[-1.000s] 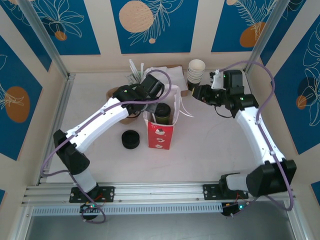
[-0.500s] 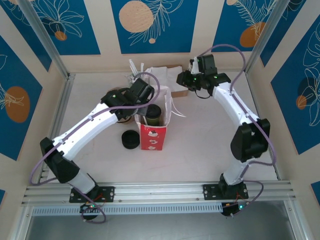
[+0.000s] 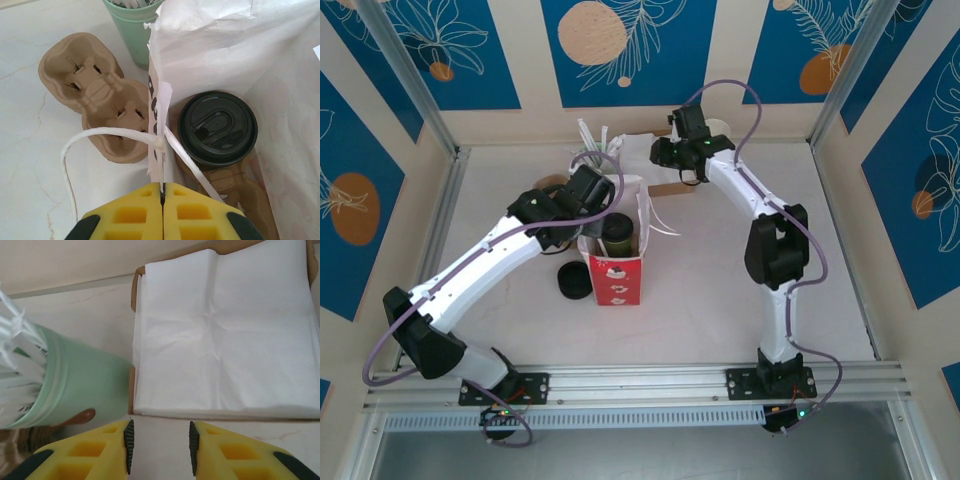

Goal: Pack the takeout coffee

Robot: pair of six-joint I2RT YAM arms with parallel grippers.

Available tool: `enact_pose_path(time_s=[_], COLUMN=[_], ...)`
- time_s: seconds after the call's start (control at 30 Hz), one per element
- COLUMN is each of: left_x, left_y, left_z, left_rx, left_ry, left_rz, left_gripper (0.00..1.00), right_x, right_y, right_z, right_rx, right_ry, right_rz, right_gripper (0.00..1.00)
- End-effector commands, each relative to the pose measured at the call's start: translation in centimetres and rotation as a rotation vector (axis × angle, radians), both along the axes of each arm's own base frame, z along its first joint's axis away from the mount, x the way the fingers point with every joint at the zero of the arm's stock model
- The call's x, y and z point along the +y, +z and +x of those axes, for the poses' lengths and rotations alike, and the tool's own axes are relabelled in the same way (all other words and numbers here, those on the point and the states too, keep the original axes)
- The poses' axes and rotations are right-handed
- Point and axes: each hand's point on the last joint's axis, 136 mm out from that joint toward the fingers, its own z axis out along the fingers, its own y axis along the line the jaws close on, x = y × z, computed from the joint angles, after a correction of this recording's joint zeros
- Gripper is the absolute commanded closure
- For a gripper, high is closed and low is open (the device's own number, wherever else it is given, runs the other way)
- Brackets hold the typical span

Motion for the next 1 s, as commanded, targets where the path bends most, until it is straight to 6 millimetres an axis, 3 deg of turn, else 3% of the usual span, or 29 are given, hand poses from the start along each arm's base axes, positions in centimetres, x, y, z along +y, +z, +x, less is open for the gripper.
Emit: enact_pose_path(time_s=[0.0,0.5,0.97], left_x=[0.1,-0.6,-0.7], left_y=[0.7,0.6,0.8], left_z=[-0.1,-0.3,-0.3], left_rx=[-0.013,0.006,0.007], left_ry=[0.012,-0.013,-0.019], left_rz=[-0.054,-0.078,-0.081], left_gripper=[0.94,0.95,0.95], right_x=[0.1,0.1,-1.2], right_y=[-0.8,-7.2,-10.4], right_z=[1.4,5.6,7.8], right_rx=[-0.025,-0.02,-0.034], right_ry=[-0.003,-0.016,-0.053], right_rz=[-0.079,-0.263,-0.322], right_gripper=[0.6,0.5,0.52])
